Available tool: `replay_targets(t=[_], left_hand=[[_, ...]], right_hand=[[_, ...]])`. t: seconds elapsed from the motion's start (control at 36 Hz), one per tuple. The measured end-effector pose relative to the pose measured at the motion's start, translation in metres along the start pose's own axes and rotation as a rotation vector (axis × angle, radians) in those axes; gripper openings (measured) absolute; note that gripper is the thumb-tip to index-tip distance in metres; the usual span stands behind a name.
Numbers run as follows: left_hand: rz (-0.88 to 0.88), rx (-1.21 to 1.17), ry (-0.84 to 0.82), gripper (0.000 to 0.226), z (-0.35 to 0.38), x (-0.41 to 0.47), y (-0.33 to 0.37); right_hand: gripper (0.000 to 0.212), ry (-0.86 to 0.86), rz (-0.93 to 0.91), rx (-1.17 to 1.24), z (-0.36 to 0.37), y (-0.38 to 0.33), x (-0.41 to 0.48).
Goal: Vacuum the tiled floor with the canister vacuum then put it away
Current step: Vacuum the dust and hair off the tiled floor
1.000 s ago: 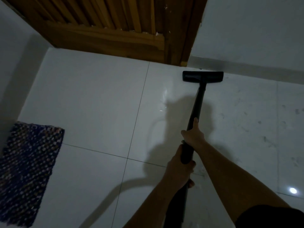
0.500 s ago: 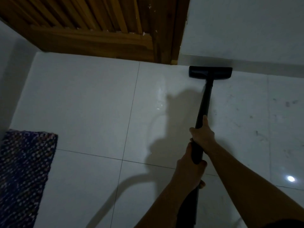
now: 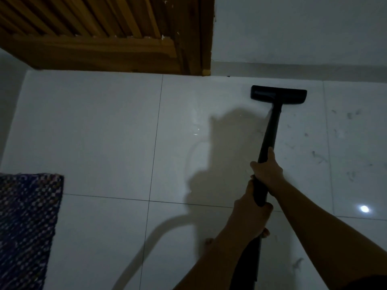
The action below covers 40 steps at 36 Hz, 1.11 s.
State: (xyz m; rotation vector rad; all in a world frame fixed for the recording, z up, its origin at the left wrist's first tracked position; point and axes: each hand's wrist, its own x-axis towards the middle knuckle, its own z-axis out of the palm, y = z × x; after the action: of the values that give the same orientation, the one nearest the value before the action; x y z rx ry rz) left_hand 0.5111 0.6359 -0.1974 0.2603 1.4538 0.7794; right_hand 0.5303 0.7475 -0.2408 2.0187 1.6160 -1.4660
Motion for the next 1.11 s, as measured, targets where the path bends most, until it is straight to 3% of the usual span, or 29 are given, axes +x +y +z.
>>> replay_targets(t=[0.36, 0.75, 1.11], left_hand=[[-0.036, 0.122, -0.019, 0.070, 0.020, -0.032, -0.013], [-0.039, 0.064, 0.067, 0.066, 0.000, -0.069, -0.053], [-0.042, 0.131, 0.051, 0.050, -0.010, -0.129, -0.082]], right_hand=[[0.078, 0.019, 0.052, 0.153, -0.006, 0.040, -0.027], [0.076, -0.085, 0.023, 0.050, 0.027, 0.042, -0.075], [0.077, -0.042, 0.046, 0.014, 0.058, 0.071, -0.130]])
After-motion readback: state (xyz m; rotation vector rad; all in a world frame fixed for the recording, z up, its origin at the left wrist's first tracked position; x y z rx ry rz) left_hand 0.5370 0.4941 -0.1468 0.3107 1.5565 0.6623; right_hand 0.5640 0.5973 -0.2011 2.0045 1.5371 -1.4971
